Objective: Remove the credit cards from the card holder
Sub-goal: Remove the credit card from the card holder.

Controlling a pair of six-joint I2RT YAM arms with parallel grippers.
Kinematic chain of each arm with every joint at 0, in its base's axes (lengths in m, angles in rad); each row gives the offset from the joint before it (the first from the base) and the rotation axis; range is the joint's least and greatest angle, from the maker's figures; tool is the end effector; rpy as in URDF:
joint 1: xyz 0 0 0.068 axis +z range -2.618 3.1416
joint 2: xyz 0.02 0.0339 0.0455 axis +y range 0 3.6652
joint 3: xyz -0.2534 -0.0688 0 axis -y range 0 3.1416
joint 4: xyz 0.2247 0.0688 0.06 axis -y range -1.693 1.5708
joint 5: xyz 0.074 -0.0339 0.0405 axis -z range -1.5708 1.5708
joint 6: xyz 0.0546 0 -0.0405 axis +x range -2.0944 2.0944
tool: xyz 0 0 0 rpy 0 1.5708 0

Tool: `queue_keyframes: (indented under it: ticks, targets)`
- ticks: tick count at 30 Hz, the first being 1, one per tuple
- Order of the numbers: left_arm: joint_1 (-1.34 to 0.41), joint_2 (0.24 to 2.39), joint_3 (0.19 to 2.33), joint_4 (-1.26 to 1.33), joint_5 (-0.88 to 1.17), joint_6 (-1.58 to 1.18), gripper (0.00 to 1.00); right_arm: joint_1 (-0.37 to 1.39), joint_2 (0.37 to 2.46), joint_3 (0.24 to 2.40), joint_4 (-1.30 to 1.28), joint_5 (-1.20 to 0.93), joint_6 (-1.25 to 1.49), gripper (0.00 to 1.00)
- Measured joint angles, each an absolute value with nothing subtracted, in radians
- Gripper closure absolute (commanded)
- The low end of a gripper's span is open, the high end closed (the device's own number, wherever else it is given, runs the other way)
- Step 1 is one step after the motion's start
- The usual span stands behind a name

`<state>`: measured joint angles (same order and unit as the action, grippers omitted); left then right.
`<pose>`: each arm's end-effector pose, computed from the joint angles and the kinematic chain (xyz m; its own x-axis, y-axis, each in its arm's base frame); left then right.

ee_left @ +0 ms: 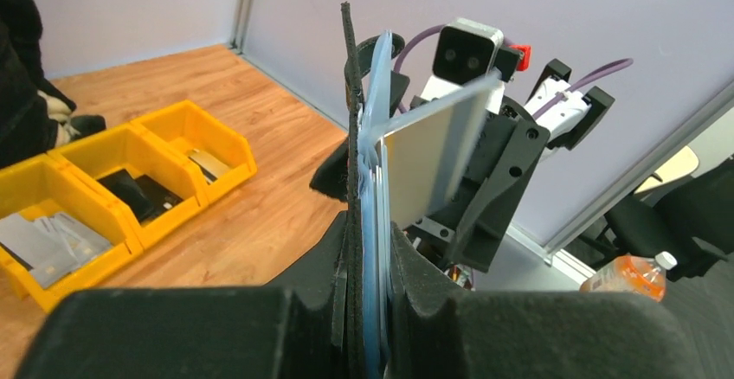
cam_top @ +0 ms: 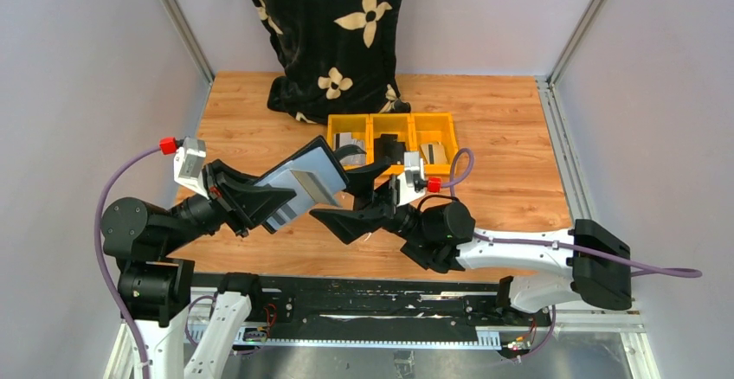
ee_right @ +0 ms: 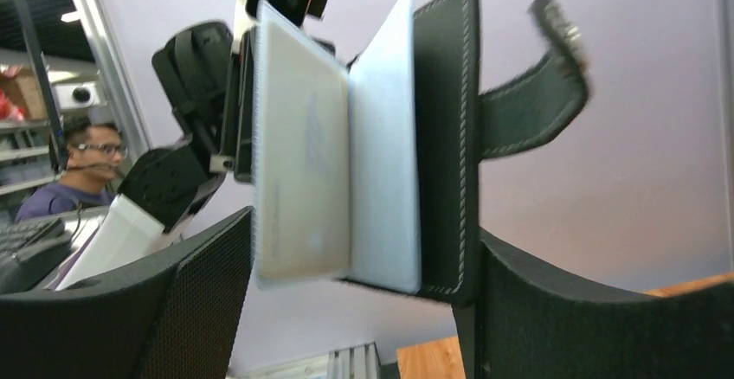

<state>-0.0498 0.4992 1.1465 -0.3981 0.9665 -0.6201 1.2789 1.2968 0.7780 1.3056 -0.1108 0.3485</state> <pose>0.0401 -0.0470 0.4441 -0.2788 -0.3167 -0.9066 0.8144 0.4224 -0.3980 0.0710 0.2573 0.3890 -0.1412 0.7095 -0.6904 -0.9853 -0.0330 0.1675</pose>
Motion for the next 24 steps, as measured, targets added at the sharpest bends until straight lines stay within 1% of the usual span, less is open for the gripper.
queue_keyframes:
  ticks: [1, 2, 4, 7, 8, 9, 10, 12, 14, 15, 16, 18, 19, 22, 24]
  targets:
    - [-0.05, 0.497, 1.14, -0.398, 0.968, -0.626, 1.0, 1.279, 1.304, 0.778, 1.328, -0.093, 0.349, 0.31]
    - [-0.05, 0.493, 1.132, -0.398, 0.972, -0.633, 1.0, 1.279, 1.311, 0.778, 1.347, -0.078, 0.353, 0.39]
    - [-0.05, 0.487, 1.121, -0.397, 0.981, -0.643, 1.0, 1.279, 1.322, 0.778, 1.373, -0.057, 0.366, 0.58]
    - [-0.05, 0.477, 1.109, -0.397, 0.999, -0.651, 1.0, 1.275, 1.335, 0.778, 1.4, -0.051, 0.404, 0.88]
    - [-0.05, 0.474, 1.108, -0.397, 1.005, -0.654, 1.0, 1.269, 1.338, 0.778, 1.409, -0.055, 0.437, 0.95]
    - [-0.05, 0.474, 1.108, -0.394, 1.007, -0.655, 1.0, 1.267, 1.338, 0.778, 1.414, -0.06, 0.451, 1.0]
    - [-0.05, 0.473, 1.108, -0.392, 1.01, -0.655, 0.91, 1.263, 1.338, 0.778, 1.417, -0.068, 0.473, 1.0]
    - [-0.05, 0.473, 1.108, -0.39, 1.016, -0.652, 0.52, 1.252, 1.338, 0.778, 1.421, -0.091, 0.521, 1.0]
    - [-0.05, 0.473, 1.108, -0.397, 1.025, -0.627, 0.2, 1.23, 1.334, 0.778, 1.413, -0.121, 0.567, 1.0]
    - [-0.05, 0.473, 1.111, -0.411, 1.032, -0.607, 0.09, 1.211, 1.325, 0.778, 1.39, -0.149, 0.594, 1.0]
    - [-0.05, 0.474, 1.117, -0.438, 1.036, -0.577, 0.02, 1.186, 1.309, 0.778, 1.351, -0.184, 0.625, 1.0]
    - [-0.05, 0.48, 1.145, -0.512, 1.043, -0.493, 0.0, 1.137, 1.264, 0.786, 1.235, -0.259, 0.661, 1.0]
    - [-0.05, 0.49, 1.171, -0.564, 1.047, -0.437, 0.0, 1.109, 1.236, 0.812, 1.118, -0.311, 0.664, 1.0]
    - [-0.05, 0.518, 1.24, -0.681, 1.058, -0.281, 0.0, 1.076, 1.186, 0.96, 0.752, -0.45, 0.606, 1.0]
    - [-0.05, 0.531, 1.265, -0.722, 1.075, -0.21, 0.0, 1.076, 1.181, 1.061, 0.562, -0.522, 0.548, 1.0]
